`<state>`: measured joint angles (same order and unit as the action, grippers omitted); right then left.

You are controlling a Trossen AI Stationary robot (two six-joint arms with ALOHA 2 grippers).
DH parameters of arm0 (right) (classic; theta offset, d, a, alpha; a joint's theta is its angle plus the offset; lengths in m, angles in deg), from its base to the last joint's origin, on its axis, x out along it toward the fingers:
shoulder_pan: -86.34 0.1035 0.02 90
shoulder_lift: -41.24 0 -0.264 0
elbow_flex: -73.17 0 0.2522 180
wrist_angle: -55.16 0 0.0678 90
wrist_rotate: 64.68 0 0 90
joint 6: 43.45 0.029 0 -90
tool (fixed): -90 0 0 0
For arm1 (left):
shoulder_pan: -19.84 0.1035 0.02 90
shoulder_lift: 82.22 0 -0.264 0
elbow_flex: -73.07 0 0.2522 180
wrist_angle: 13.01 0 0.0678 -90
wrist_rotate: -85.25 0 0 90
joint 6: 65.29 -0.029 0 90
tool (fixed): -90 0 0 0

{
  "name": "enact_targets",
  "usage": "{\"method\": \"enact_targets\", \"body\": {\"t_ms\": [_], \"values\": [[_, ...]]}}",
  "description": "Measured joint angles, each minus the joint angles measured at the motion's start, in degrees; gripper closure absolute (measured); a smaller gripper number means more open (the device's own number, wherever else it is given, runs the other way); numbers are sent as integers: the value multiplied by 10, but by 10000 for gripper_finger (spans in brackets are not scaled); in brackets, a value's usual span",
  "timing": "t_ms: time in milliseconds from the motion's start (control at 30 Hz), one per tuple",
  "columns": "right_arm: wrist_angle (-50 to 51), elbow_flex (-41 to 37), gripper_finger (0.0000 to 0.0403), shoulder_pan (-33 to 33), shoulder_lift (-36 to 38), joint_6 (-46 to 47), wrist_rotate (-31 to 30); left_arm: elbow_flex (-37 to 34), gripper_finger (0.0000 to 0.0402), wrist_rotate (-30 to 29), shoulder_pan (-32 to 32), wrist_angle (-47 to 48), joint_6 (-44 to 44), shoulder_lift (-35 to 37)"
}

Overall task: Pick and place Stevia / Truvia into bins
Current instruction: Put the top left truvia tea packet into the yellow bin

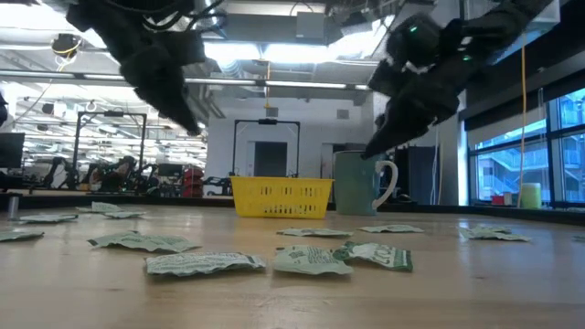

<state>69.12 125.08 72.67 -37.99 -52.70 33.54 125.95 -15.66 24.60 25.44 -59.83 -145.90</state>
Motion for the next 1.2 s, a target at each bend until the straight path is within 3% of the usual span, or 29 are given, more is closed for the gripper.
{"method": "enact_targets", "body": {"t_ms": [200, 467, 1200], "values": [[-33, -30, 315, 0, 59, 6, -13, 0, 311, 4, -33, 61, 61, -12], [-25, -30, 315, 0, 67, 19, -13, 0, 311, 7, -59, 64, 75, -85], [-24, -30, 315, 0, 67, 28, -12, -1, 323, 39, -36, 116, 176, -189]]}}
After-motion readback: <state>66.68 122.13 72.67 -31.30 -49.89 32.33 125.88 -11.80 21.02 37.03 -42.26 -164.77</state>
